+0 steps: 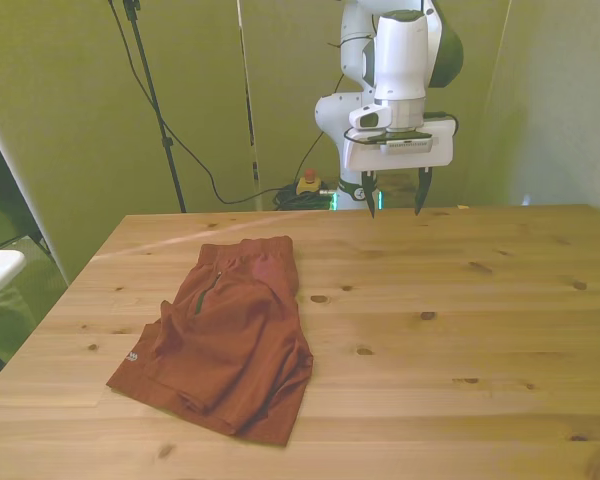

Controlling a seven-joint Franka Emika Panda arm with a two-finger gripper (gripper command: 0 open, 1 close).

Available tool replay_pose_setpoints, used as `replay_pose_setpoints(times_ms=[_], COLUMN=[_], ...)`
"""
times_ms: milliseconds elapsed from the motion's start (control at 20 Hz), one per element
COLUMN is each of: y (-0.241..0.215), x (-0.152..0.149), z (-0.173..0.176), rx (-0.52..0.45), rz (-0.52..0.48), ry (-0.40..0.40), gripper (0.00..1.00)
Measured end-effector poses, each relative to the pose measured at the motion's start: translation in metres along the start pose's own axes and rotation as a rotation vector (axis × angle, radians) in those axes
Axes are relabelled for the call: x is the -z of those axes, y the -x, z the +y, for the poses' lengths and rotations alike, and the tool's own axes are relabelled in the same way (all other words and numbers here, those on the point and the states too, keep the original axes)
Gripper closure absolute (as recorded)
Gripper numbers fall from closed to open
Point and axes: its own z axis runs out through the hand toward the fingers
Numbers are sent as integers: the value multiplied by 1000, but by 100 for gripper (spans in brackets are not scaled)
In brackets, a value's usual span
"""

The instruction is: Unfold the shorts

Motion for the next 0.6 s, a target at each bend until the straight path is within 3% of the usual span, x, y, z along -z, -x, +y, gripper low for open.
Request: replay_pose_setpoints(times_ms=[250,600], y=[-17,-110], x=[11,45], z=[1,45], rx=[-27,-201], rz=[34,127], ry=[-37,-118], gripper=[0,0])
